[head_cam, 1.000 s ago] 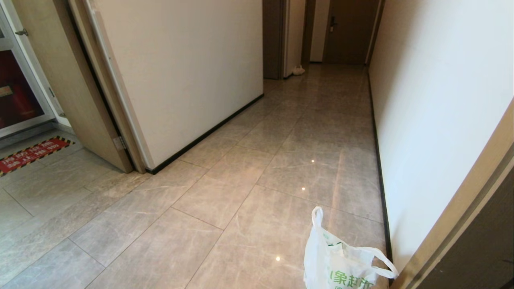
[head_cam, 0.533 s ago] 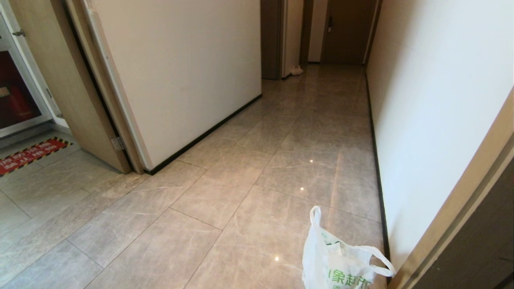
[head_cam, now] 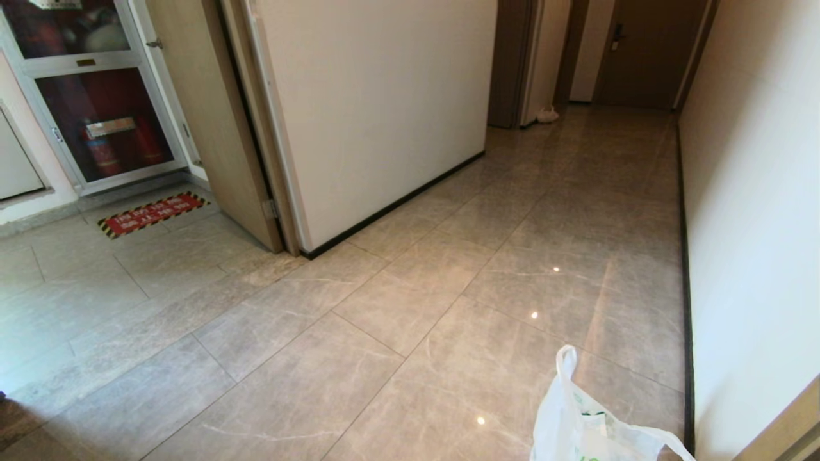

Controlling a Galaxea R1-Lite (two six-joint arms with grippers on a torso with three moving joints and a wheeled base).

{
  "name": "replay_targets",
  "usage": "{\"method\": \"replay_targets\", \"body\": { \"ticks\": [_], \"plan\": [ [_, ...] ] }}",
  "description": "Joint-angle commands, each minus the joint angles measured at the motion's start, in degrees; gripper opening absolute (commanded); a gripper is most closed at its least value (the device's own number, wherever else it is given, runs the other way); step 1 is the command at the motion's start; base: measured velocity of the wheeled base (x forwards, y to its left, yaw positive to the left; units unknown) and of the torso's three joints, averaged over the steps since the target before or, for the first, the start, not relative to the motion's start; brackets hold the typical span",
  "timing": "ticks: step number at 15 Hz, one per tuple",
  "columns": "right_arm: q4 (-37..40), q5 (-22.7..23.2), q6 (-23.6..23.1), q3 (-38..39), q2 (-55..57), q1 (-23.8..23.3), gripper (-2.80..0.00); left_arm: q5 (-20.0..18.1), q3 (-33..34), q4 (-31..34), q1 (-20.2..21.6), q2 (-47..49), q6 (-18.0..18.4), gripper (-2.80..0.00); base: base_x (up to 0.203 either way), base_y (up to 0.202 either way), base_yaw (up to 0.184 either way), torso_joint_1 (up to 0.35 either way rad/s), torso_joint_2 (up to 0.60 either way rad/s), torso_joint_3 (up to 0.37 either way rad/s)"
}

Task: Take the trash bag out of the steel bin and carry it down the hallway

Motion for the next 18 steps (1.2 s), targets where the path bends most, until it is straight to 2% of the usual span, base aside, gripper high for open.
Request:
{"method": "replay_targets", "body": {
  "ticks": [1,10,18],
  "plan": [
    [0.0,0.0,0.1,0.0,0.0,0.0,-2.8,0.0,0.0,0.1,0.0,0.0,0.0,-2.8,0.0,0.0,0.0,0.0,0.0,0.0],
    [-0.1,-0.1,0.5,0.0,0.0,0.0,-2.8,0.0,0.0,0.1,0.0,0.0,0.0,-2.8,0.0,0.0,0.0,0.0,0.0,0.0],
    [-0.1,-0.1,0.7,0.0,0.1,0.0,-2.8,0.0,0.0,0.1,0.0,0.0,0.0,-2.8,-0.003,-0.008,0.161,0.003,0.0,0.003]
  ]
}}
